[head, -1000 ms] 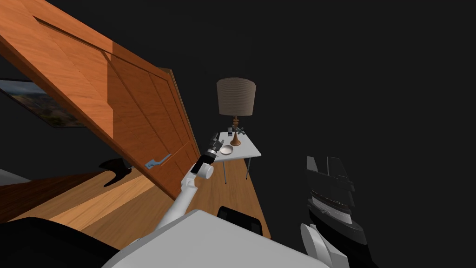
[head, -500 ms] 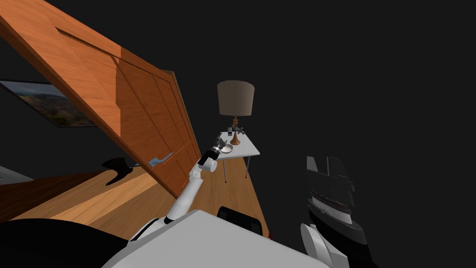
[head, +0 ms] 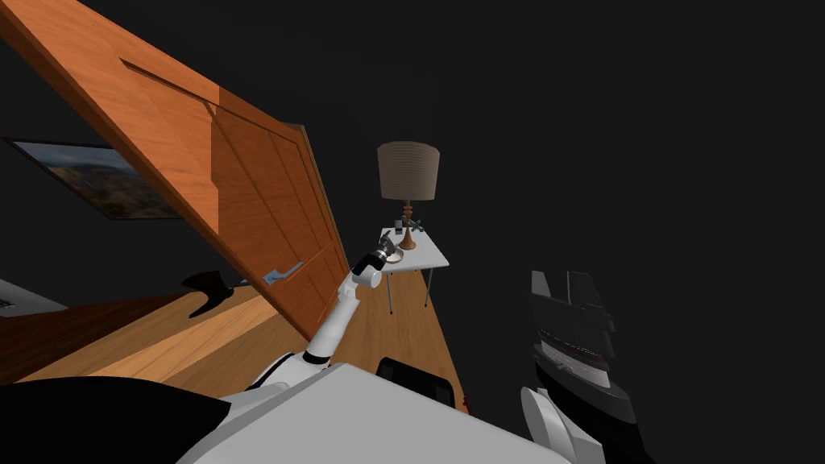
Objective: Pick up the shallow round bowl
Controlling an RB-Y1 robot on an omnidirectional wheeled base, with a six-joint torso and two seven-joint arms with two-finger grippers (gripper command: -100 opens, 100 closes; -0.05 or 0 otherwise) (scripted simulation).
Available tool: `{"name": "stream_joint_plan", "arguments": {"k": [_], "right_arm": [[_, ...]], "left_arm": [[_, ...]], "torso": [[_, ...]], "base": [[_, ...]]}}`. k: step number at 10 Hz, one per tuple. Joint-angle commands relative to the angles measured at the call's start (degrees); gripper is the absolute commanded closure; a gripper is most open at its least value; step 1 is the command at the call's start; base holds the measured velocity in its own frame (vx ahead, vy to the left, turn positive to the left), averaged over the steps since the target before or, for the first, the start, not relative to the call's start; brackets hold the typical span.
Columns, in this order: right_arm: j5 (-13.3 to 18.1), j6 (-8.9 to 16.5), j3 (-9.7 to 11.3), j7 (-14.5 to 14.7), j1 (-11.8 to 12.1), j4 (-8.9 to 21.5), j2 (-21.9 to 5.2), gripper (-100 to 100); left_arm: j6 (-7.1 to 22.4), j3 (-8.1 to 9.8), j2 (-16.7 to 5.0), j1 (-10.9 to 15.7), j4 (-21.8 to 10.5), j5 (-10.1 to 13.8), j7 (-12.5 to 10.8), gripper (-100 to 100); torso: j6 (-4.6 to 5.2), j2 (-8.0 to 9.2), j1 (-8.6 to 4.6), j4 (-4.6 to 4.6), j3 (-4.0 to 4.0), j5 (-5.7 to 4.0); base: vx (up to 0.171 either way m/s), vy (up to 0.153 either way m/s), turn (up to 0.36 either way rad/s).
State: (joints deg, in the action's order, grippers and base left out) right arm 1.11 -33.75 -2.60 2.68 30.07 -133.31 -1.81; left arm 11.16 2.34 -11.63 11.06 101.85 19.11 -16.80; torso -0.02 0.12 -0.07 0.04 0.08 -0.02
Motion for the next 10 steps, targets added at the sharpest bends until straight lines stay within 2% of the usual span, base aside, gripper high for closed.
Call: {"name": "stream_joint_plan", "arguments": {"k": [1,2,3,4,5,6,7,8,9,10], "right_arm": [[0.0,0.0,0.0,0.0,0.0,0.0,0.0,0],[0.0,0.0,0.0,0.0,0.0,0.0,0.0,0],[0.0,0.0,0.0,0.0,0.0,0.0,0.0,0],[0.0,0.0,0.0,0.0,0.0,0.0,0.0,0],[0.0,0.0,0.0,0.0,0.0,0.0,0.0,0],[0.0,0.0,0.0,0.0,0.0,0.0,0.0,0],[0.0,0.0,0.0,0.0,0.0,0.0,0.0,0],[0.0,0.0,0.0,0.0,0.0,0.0,0.0,0],[0.0,0.0,0.0,0.0,0.0,0.0,0.0,0],[0.0,0.0,0.0,0.0,0.0,0.0,0.0,0]], "left_arm": [[2.86,-0.19,-0.24,2.86,-2.86,1.29,-0.62,-100],[3.7,-0.19,-0.24,3.46,-3.84,1.29,-0.62,-100],[5.93,-0.34,-0.4,5.78,-5.81,2.31,-1.1,-100],[6.71,-0.34,-0.4,6.32,-6.87,2.31,-1.1,-100],[8.78,-0.54,-0.59,8.4,-8.71,3.26,-1.55,-100],[9.7,-0.54,-0.59,9.13,-9.93,3.26,-1.55,-100],[11.38,-0.8,-0.82,11.34,-12.27,4.14,-1.97,-100],[12.66,-0.8,-0.82,11.89,-13.01,4.14,-1.97,-100],[14.52,-1.11,-1.11,14.26,-15.24,4.94,-2.37,-100],[15.58,-1.11,-1.11,14.57,-16.09,4.94,-2.37,-100]], "torso": [[0.0,0.0,0.0,0.0,0.0,0.0],[0.01,-0.02,0.0,-0.01,-0.01,0.0],[0.0,-0.04,0.0,-0.01,-0.02,0.0],[0.0,-0.04,0.0,-0.01,-0.03,0.0],[0.0,-0.06,0.01,-0.02,-0.04,0.0],[0.0,-0.07,0.0,-0.02,-0.04,0.0],[0.0,-0.08,0.01,-0.03,-0.05,0.01],[0.0,-0.1,0.01,-0.02,-0.06,0.0],[0.0,-0.11,0.01,-0.03,-0.07,0.0],[0.0,-0.13,0.0,-0.03,-0.08,0.0]], "base": [[-0.034,-0.02,0.022],[-0.028,-0.019,0.006],[-0.028,-0.019,0.022],[-0.022,-0.018,0.01],[-0.022,-0.021,0.031],[-0.018,-0.018,0.013],[-0.015,-0.018,0.033],[-0.009,-0.017,0.018],[-0.008,-0.02,0.037],[-0.004,-0.017,0.019]]}}
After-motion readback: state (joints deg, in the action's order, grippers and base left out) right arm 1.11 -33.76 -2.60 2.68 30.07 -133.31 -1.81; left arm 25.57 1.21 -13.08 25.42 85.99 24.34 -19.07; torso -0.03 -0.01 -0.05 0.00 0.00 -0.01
